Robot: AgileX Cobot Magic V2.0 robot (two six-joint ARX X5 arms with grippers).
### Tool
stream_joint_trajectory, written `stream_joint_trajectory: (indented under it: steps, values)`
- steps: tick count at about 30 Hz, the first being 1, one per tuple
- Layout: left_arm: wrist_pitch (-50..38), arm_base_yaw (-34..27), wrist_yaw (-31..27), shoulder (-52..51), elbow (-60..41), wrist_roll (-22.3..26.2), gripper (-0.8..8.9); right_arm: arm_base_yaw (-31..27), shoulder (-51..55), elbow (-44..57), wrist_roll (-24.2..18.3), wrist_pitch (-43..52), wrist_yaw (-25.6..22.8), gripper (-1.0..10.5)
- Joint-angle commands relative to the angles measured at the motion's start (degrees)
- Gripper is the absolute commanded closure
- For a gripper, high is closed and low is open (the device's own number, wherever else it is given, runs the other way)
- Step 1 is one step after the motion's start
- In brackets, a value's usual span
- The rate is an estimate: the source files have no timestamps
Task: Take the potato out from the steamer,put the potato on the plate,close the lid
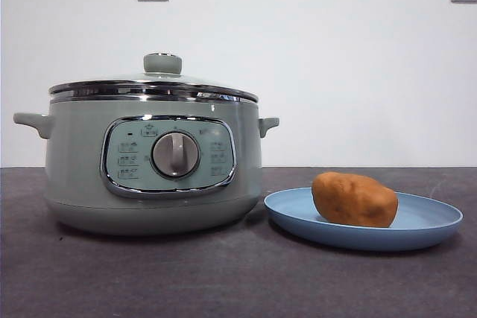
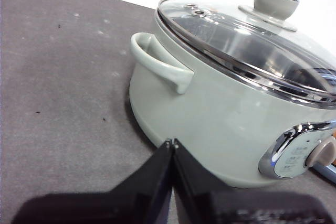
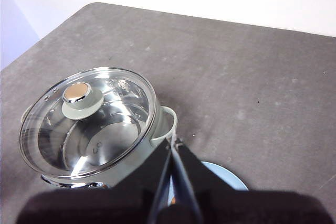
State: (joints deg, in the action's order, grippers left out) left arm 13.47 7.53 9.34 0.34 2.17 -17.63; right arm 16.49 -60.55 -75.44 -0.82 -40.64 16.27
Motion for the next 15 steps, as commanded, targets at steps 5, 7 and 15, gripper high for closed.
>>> stream_joint_trajectory:
  steps: [5,7,15]
  values:
    - [0.02,-0.17,-0.24,-0.17,-0.74,-0.20,8.17,0.02,0.09,0.09,-0.11,0.07,-0.17,9.5]
    - [0.02,-0.17,-0.24,-0.17,-0.74,-0.20,8.17,0.02,0.13,0.09,-0.20,-0.33,-0.13,9.5]
    - [0.02,-0.17,-0.24,-0.17,-0.74,-0.20,8.17,-7.91,4.70,4.00,-5.95,-4.26,-2.69,9.5]
